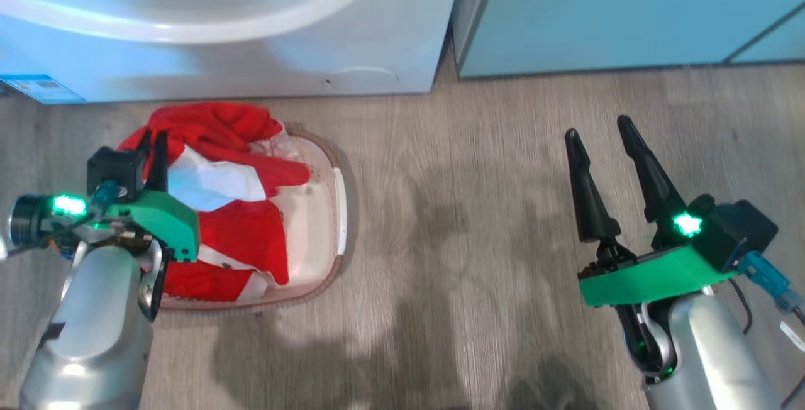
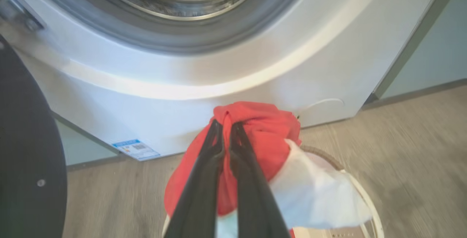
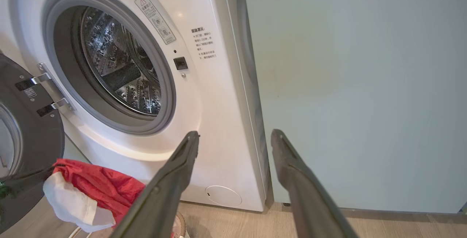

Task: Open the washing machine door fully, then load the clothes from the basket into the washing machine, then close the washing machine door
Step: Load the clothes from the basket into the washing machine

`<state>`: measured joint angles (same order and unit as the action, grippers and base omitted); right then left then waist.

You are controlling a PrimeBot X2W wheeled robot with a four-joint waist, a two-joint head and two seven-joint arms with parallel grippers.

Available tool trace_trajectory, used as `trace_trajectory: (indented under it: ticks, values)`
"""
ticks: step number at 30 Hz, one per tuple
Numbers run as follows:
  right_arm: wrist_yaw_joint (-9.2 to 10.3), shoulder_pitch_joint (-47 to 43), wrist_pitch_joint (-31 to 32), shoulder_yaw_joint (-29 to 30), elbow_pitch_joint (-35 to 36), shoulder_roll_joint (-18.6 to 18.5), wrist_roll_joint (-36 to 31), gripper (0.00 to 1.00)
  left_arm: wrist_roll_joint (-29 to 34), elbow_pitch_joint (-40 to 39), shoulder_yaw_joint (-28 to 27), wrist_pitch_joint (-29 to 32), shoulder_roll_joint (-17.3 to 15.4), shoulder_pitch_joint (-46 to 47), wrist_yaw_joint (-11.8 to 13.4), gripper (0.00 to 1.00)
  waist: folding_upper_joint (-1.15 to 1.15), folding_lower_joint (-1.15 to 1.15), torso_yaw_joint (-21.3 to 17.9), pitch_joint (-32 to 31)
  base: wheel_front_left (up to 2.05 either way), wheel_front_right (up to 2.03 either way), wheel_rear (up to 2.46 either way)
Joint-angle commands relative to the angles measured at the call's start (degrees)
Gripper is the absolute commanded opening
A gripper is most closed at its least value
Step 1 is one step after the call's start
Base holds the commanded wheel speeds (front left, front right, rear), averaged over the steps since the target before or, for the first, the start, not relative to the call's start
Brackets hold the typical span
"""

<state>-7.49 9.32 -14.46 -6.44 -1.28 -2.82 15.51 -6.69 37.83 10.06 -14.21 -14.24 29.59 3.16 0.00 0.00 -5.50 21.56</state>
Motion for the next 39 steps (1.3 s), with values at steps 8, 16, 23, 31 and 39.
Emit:
trace_trajectory:
  ticks: [8, 16, 23, 31, 39]
  values:
    - [0.00, -1.4, -0.5, -0.9, 0.8, -0.1, -0.7, 1.00, 0.0, -20.0, -5.8, -0.8, -1.8, -7.0, 0.2, 0.00, 0.00, 0.00, 1.6, -5.4, 0.00, 0.00, 0.00]
    - [0.00, -1.9, -0.5, 1.2, 0.5, -0.1, -0.9, 1.00, -0.3, -31.7, -9.4, -0.8, 1.0, -14.0, -1.5, 0.00, 0.00, 0.00, 2.4, -8.8, 0.00, 0.00, 0.00]
    - [0.00, -3.1, -0.5, 2.2, 0.0, -0.1, -1.4, 1.00, 0.8, -37.6, -11.1, -0.8, 4.7, -19.5, -2.8, 0.00, 0.00, 0.00, 2.8, -11.7, 0.00, 0.00, 0.00]
    - [0.00, -4.2, -0.5, 2.4, -0.1, -0.1, -1.2, 1.00, 1.9, -39.9, -11.6, -0.8, 8.2, -23.3, -4.3, 0.00, 0.00, 0.00, 2.7, -13.5, 0.00, 0.00, 0.00]
    - [0.00, -4.7, -0.5, 2.3, -0.2, -0.1, -1.0, 1.00, 2.9, -40.9, -12.2, -0.8, 9.6, -24.3, -5.8, 0.00, 0.00, 0.00, 2.5, -14.2, 0.00, 0.00, 0.00]
